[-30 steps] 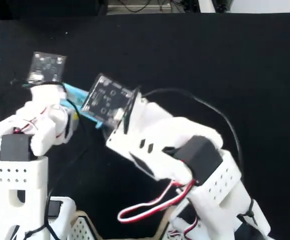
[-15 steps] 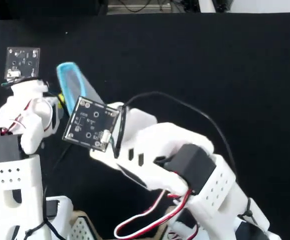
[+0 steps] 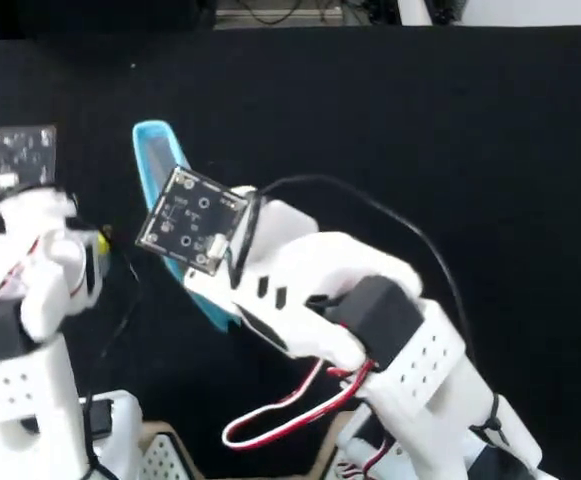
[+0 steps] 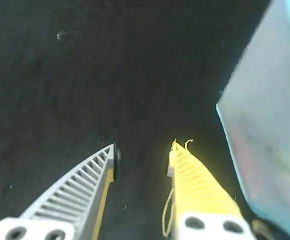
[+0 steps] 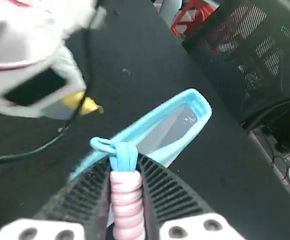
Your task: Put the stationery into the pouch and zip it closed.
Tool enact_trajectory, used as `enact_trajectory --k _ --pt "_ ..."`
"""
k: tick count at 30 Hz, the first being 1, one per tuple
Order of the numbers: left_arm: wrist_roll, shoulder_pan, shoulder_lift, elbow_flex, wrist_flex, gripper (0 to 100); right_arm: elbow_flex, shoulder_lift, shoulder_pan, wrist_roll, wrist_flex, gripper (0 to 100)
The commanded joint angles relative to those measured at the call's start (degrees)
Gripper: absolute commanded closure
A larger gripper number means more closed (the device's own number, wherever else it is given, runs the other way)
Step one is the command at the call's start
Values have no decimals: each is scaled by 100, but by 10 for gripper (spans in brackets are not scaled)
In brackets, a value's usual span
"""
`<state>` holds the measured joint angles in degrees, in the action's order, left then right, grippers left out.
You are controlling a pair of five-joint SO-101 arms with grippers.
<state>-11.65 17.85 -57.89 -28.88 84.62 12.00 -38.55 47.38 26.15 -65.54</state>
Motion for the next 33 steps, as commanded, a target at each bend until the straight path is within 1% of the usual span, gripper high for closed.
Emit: enact_trajectory --k 1,8,13,16,21,22,26,30,33 --pt "-325 57 -730 330 580 816 -22 -207 -123 35 229 988" --pt "-281 48 -1644 251 1002 815 -40 -207 -105 35 255 988" --pt "-281 -4 -1916 -259 993 815 -40 -207 -123 35 255 988" --pt "-273 -567 -2004 -523 1046 815 -48 -207 -123 35 255 988" --pt "422 -1798 -2048 -637 1354 814 -48 -207 -132 44 255 988" --pt "501 -1956 -2048 -602 1407 809 -40 -207 -132 44 255 988" --pt "642 -2264 -2048 -541 1486 727 -40 -207 -132 62 246 988" --pt "607 -2308 -2048 -479 1442 729 -40 -207 -132 62 237 988" --pt "598 -2659 -2048 -374 1442 729 -40 -207 -132 70 255 988"
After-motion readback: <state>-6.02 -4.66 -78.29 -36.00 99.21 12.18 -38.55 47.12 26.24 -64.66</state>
